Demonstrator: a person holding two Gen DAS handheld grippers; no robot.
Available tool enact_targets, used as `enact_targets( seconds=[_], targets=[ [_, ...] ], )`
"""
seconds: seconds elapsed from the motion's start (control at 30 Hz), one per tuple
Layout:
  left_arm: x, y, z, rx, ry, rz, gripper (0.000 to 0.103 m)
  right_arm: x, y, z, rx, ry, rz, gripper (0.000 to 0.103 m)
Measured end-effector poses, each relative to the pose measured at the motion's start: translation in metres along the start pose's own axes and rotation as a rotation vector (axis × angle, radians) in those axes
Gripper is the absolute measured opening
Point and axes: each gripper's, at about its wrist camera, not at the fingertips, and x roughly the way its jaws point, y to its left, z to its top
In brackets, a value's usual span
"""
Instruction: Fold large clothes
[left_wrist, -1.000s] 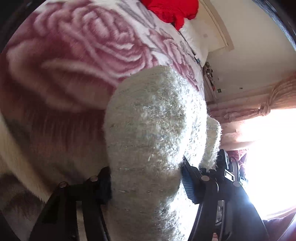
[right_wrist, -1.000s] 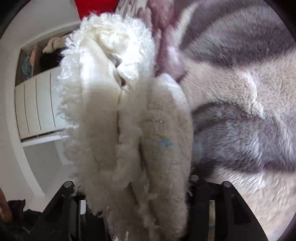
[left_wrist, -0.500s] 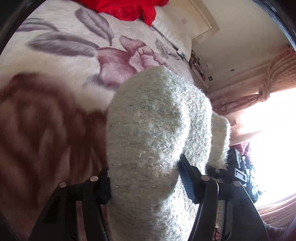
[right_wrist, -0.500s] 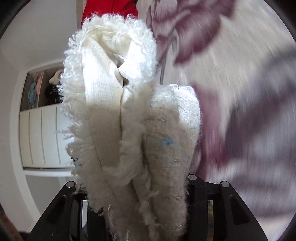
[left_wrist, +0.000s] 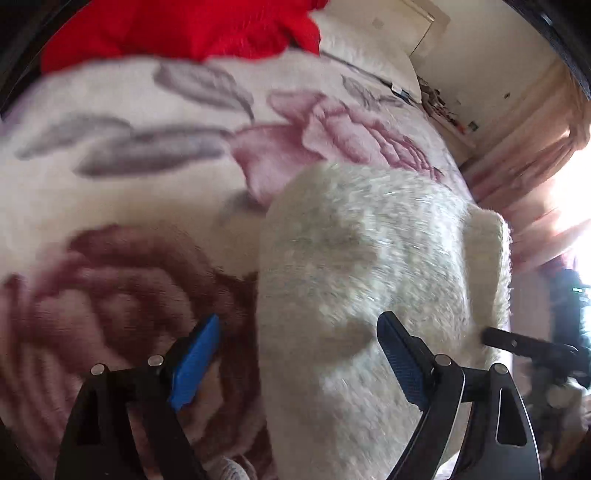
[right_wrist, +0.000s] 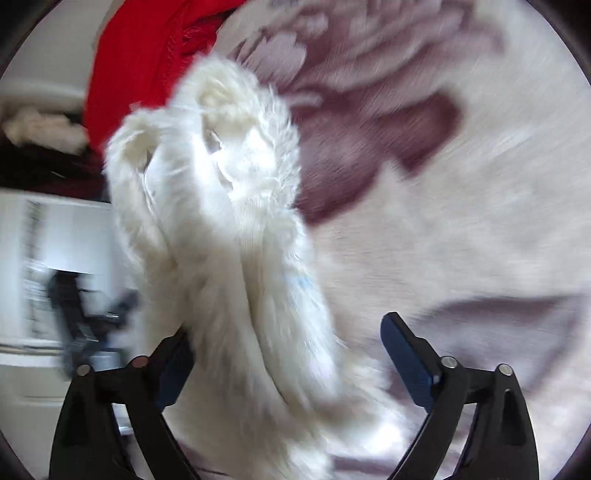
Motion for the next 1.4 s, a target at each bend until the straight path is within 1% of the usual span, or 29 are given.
enact_targets(
  seconds=[0.03, 0.07, 0.13, 0.17, 0.23, 0.27, 0.3, 0.33, 0.37, 0.4, 0.43, 0.47, 0.5, 0.57, 0.7, 0.73, 0.83, 1.0, 1.03, 1.2, 1.23, 1.33, 1.4],
  targets=[
    [-0.010, -0.008, -0.006, 0.014, -0.011, 0.062, 0.092, -0.010, 0.007, -0.010, -0.019, -0.030, -0.079, 0.103],
    [-0.013, -0.012, -0.009, 0.020, -0.011, 0.106, 0.103, -0.022, 0.015, -0.022, -0.042, -0.062, -0.162, 0.103],
    [-0.028, -0.025, -0.023, 0.041, -0.018, 0.179, 0.103, -0.034, 0.024, -0.043, -0.052, -0.092, -0.274, 0.103],
    [-0.039, -0.035, -0.032, 0.054, -0.026, 0.213, 0.103, -0.042, 0.035, -0.058, -0.052, -0.103, -0.323, 0.103],
    [-0.060, -0.048, -0.046, 0.078, -0.026, 0.252, 0.103, -0.055, 0.051, -0.081, -0.050, -0.114, -0.364, 0.103],
    [-0.067, -0.051, -0.046, 0.083, -0.027, 0.268, 0.103, -0.066, 0.056, -0.095, -0.047, -0.125, -0.393, 0.103],
    [-0.079, -0.055, -0.050, 0.085, -0.030, 0.275, 0.103, -0.086, 0.054, -0.103, -0.044, -0.137, -0.409, 0.103],
    [-0.098, -0.062, -0.057, 0.085, -0.038, 0.279, 0.103, -0.091, 0.067, -0.108, -0.043, -0.151, -0.429, 0.103],
    [-0.103, -0.065, -0.054, 0.079, -0.046, 0.280, 0.103, -0.095, 0.083, -0.114, -0.042, -0.166, -0.440, 0.103],
    [-0.114, -0.069, -0.056, 0.073, -0.050, 0.274, 0.103, -0.109, 0.090, -0.122, -0.048, -0.180, -0.446, 0.103],
    [-0.128, -0.075, -0.058, 0.068, -0.054, 0.274, 0.103, -0.123, 0.106, -0.133, -0.058, -0.186, -0.453, 0.103],
    [-0.146, -0.082, -0.061, 0.065, -0.065, 0.289, 0.103, -0.130, 0.107, -0.135, -0.065, -0.190, -0.458, 0.103],
    [-0.160, -0.089, -0.063, 0.064, -0.074, 0.294, 0.103, -0.150, 0.117, -0.145, -0.075, -0.201, -0.463, 0.103],
    [-0.200, -0.105, -0.071, 0.065, -0.101, 0.302, 0.103, -0.177, 0.137, -0.157, -0.084, -0.224, -0.467, 0.103],
    [-0.281, -0.136, -0.089, 0.067, -0.138, 0.280, 0.103, -0.278, 0.177, -0.199, -0.111, -0.304, -0.482, 0.103],
    [-0.294, -0.142, -0.092, 0.074, -0.147, 0.286, 0.103, -0.296, 0.182, -0.207, -0.116, -0.317, -0.483, 0.103],
    [-0.353, -0.164, -0.107, 0.085, -0.182, 0.285, 0.103, -0.365, 0.209, -0.242, -0.139, -0.366, -0.495, 0.103],
    [-0.422, -0.189, -0.131, 0.099, -0.239, 0.274, 0.103, -0.458, 0.245, -0.299, -0.169, -0.443, -0.483, 0.103],
    [-0.438, -0.195, -0.136, 0.104, -0.256, 0.289, 0.103, -0.470, 0.251, -0.308, -0.174, -0.458, -0.479, 0.103],
    [-0.487, -0.208, -0.158, 0.090, -0.305, 0.276, 0.103, -0.539, 0.276, -0.358, -0.200, -0.536, -0.461, 0.103],
    [-0.495, -0.211, -0.162, 0.093, -0.319, 0.287, 0.103, -0.547, 0.281, -0.365, -0.206, -0.549, -0.464, 0.103],
    [-0.513, -0.218, -0.173, 0.102, -0.345, 0.288, 0.103, -0.576, 0.292, -0.390, -0.226, -0.594, -0.457, 0.103],
    [-0.524, -0.223, -0.179, 0.109, -0.362, 0.289, 0.103, -0.590, 0.297, -0.402, -0.232, -0.610, -0.446, 0.103]
  ],
)
